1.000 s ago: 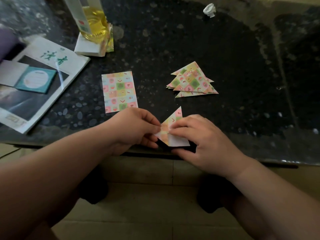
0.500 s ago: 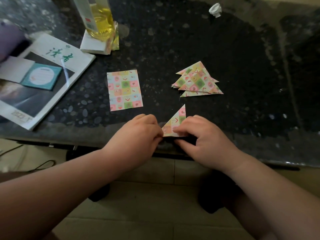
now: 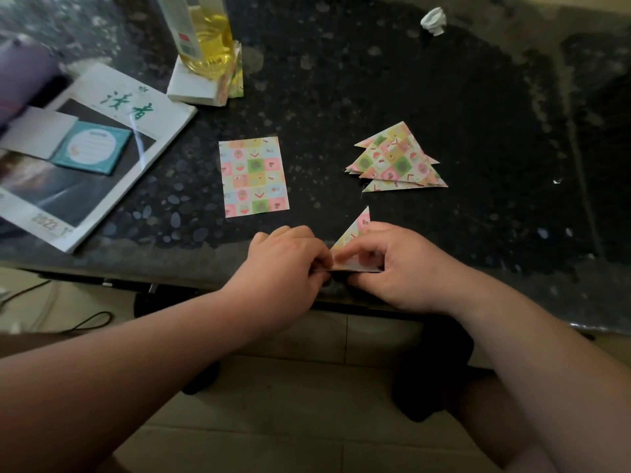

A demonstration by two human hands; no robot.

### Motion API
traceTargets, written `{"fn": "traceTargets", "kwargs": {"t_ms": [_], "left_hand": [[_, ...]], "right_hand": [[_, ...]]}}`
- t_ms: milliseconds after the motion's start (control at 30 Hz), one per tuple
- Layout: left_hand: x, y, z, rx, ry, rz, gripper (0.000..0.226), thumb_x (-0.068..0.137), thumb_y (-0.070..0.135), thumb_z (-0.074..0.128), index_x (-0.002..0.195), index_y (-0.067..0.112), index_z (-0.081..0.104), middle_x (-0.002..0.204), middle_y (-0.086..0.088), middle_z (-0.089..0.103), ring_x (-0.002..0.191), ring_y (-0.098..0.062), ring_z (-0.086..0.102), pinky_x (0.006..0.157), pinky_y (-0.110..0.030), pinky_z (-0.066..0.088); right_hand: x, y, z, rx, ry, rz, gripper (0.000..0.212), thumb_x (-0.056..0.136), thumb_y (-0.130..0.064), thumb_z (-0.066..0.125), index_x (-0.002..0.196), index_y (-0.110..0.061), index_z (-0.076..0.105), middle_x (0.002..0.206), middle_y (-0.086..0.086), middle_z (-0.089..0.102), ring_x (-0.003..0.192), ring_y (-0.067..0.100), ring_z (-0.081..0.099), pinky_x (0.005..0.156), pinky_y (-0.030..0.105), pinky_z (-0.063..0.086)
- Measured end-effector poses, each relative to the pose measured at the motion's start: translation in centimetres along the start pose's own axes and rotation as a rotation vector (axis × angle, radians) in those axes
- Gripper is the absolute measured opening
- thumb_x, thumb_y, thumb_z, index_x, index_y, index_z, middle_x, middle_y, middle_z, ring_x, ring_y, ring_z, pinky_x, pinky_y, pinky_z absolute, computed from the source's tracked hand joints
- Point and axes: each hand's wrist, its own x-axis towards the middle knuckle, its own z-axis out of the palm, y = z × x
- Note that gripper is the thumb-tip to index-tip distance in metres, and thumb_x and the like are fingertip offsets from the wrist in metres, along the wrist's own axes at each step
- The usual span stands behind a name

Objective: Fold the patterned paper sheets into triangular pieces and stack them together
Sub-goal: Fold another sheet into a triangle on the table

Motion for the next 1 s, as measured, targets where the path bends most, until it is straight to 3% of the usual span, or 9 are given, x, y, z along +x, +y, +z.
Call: {"fn": "traceTargets", "kwargs": {"t_ms": [233, 333, 367, 433, 500, 600, 700, 800, 1000], "left_hand": [[-0.3, -0.1, 0.2, 0.032, 0.044, 0.008, 0.016, 0.103, 0.036, 0.054, 0.112, 0.036, 0.068, 0.106, 0.017, 0.048, 0.11, -0.013, 0.047, 0.096, -0.034, 0.031], [-0.1, 0.1, 0.4, 0.072, 0.053, -0.035, 0.014, 0.103, 0.04, 0.052, 0.108, 0.037, 0.065, 0.109, 0.015, 0.05, 0.111, -0.014, 0.045, 0.099, -0.037, 0.031], [-0.1, 0.1, 0.4, 0.075, 0.056, -0.051, 0.014, 0.103, 0.041, 0.051, 0.106, 0.038, 0.064, 0.109, 0.016, 0.049, 0.111, -0.014, 0.044, 0.099, -0.036, 0.029], [-0.1, 0.1, 0.5, 0.068, 0.06, -0.081, 0.014, 0.104, 0.042, 0.049, 0.105, 0.039, 0.063, 0.107, 0.017, 0.048, 0.11, -0.013, 0.042, 0.097, -0.035, 0.027], [-0.2, 0.2, 0.5, 0.068, 0.064, -0.096, 0.017, 0.105, 0.044, 0.047, 0.107, 0.038, 0.063, 0.107, 0.016, 0.048, 0.107, -0.013, 0.041, 0.095, -0.035, 0.027], [-0.2, 0.3, 0.6, 0.06, 0.071, -0.116, 0.021, 0.105, 0.044, 0.045, 0.109, 0.037, 0.064, 0.108, 0.015, 0.05, 0.107, -0.013, 0.041, 0.096, -0.036, 0.028], [-0.1, 0.5, 0.6, 0.069, 0.087, -0.136, 0.024, 0.106, 0.045, 0.043, 0.11, 0.035, 0.065, 0.11, 0.013, 0.051, 0.108, -0.015, 0.042, 0.097, -0.038, 0.03], [0.1, 0.5, 0.7, 0.07, 0.101, -0.144, 0.025, 0.105, 0.045, 0.044, 0.109, 0.034, 0.066, 0.109, 0.013, 0.052, 0.107, -0.015, 0.044, 0.096, -0.039, 0.031], [0.1, 0.4, 0.9, 0.081, 0.122, -0.137, 0.024, 0.104, 0.044, 0.045, 0.106, 0.033, 0.066, 0.105, 0.013, 0.05, 0.106, -0.016, 0.046, 0.095, -0.04, 0.032]], "right_hand": [[0.1, -0.3, 0.8, -0.024, 0.015, 0.018, 0.022, 0.089, -0.031, 0.077, 0.1, -0.051, 0.076, 0.1, -0.02, 0.05, 0.126, 0.015, 0.046, 0.101, 0.032, 0.045], [0.5, -1.0, 0.7, -0.029, 0.049, 0.076, 0.008, 0.092, -0.037, 0.074, 0.086, -0.036, 0.08, 0.094, -0.011, 0.062, 0.102, 0.01, 0.06, 0.083, 0.029, 0.052], [0.6, -1.3, 0.5, -0.019, 0.056, 0.106, 0.018, 0.092, -0.038, 0.074, 0.075, -0.032, 0.078, 0.086, -0.008, 0.065, 0.092, 0.011, 0.063, 0.075, 0.03, 0.052], [0.9, -1.6, 0.0, -0.02, 0.056, 0.176, 0.031, 0.092, -0.038, 0.074, 0.063, -0.029, 0.07, 0.081, -0.006, 0.069, 0.093, 0.012, 0.065, 0.07, 0.03, 0.05], [1.1, -1.8, -0.4, -0.031, 0.048, 0.235, 0.024, 0.093, -0.039, 0.073, 0.072, -0.028, 0.072, 0.089, -0.007, 0.07, 0.095, 0.011, 0.065, 0.069, 0.026, 0.048], [1.2, -2.0, -0.6, 0.01, 0.104, 0.296, 0.016, 0.093, -0.036, 0.074, 0.078, -0.029, 0.071, 0.088, -0.012, 0.068, 0.081, 0.005, 0.061, 0.062, 0.021, 0.043], [1.2, -2.0, -0.2, 0.094, 0.227, 0.313, 0.009, 0.088, -0.031, 0.079, 0.089, -0.03, 0.071, 0.087, -0.01, 0.069, 0.082, 0.006, 0.065, 0.069, 0.025, 0.051], [1.4, -1.7, 0.5, 0.105, 0.309, 0.34, 0.021, 0.086, -0.029, 0.082, 0.099, -0.031, 0.065, 0.086, -0.007, 0.071, 0.083, 0.01, 0.068, 0.075, 0.031, 0.056], [1.3, -1.3, 1.4, 0.085, 0.427, 0.304, 0.024, 0.085, -0.029, 0.083, 0.095, -0.031, 0.061, 0.078, -0.008, 0.068, 0.074, 0.006, 0.064, 0.064, 0.021, 0.048]]}}
